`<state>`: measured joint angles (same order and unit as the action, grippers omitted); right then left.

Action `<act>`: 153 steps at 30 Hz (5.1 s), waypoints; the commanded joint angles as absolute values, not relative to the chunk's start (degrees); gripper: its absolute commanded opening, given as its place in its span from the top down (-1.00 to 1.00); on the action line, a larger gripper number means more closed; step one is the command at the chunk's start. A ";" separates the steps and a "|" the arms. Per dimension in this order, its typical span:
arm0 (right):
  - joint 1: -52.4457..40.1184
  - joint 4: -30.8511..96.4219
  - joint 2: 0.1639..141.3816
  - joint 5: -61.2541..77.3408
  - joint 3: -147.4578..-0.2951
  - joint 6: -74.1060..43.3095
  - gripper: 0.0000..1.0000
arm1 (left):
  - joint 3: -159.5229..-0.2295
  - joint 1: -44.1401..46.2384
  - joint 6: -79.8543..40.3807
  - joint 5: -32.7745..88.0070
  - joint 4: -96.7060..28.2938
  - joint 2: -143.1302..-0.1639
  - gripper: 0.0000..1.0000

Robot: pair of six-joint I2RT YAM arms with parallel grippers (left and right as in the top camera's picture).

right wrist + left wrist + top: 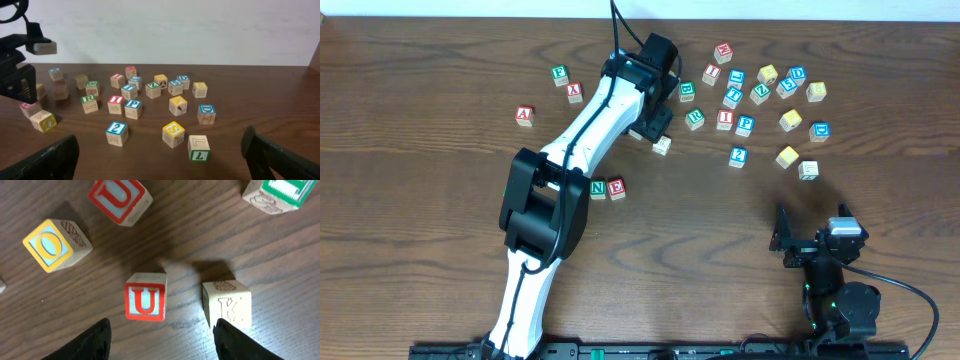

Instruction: Spell out NEURIPS

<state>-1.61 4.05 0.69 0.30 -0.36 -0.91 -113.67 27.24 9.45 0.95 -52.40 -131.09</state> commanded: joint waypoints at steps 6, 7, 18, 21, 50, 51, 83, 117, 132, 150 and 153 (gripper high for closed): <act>-1.17 4.34 0.38 0.38 -0.32 -1.67 -0.98 | -114.78 26.15 9.85 0.38 -50.19 -131.92 -0.29; -1.17 4.34 0.38 0.38 -0.32 -1.67 -0.98 | -114.78 26.04 9.85 0.38 -50.00 -131.92 -0.29; -1.17 4.34 0.38 0.38 -0.32 -1.67 -0.99 | -114.76 24.67 9.85 0.45 -49.93 -133.67 -0.29; -1.17 4.34 0.38 0.38 -0.32 -1.67 -0.98 | -114.76 24.67 9.85 0.47 -49.65 -133.69 -0.29; -1.17 4.34 0.38 0.38 -0.32 -1.67 -0.99 | -114.69 24.77 9.87 1.08 -48.95 -136.16 -0.28; -1.17 4.34 0.38 0.38 -0.32 -1.67 -0.99 | -114.69 24.80 9.85 1.10 -48.75 -136.16 -0.28; -1.17 4.34 0.38 0.38 -0.32 -1.67 -0.98 | -114.67 25.36 9.85 3.66 -49.01 -136.31 -0.12; -1.17 4.34 0.38 0.38 -0.32 -1.67 -0.98 | -114.67 25.36 9.82 3.62 -49.43 -136.33 0.23; -1.17 4.34 0.38 0.38 -0.32 -1.67 -0.99 | -114.65 25.36 9.85 3.22 -49.41 -137.25 0.24; -1.17 4.34 0.38 0.36 -0.32 -1.67 -0.99 | -114.61 25.34 9.82 2.85 -49.43 -137.27 0.25; -1.17 4.34 0.38 0.38 -0.32 -1.67 -0.99 | -114.61 25.36 9.80 2.33 -49.47 -137.27 0.29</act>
<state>-1.61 4.08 0.69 0.30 -0.36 -0.91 -113.67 25.34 9.45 3.07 -49.08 -135.79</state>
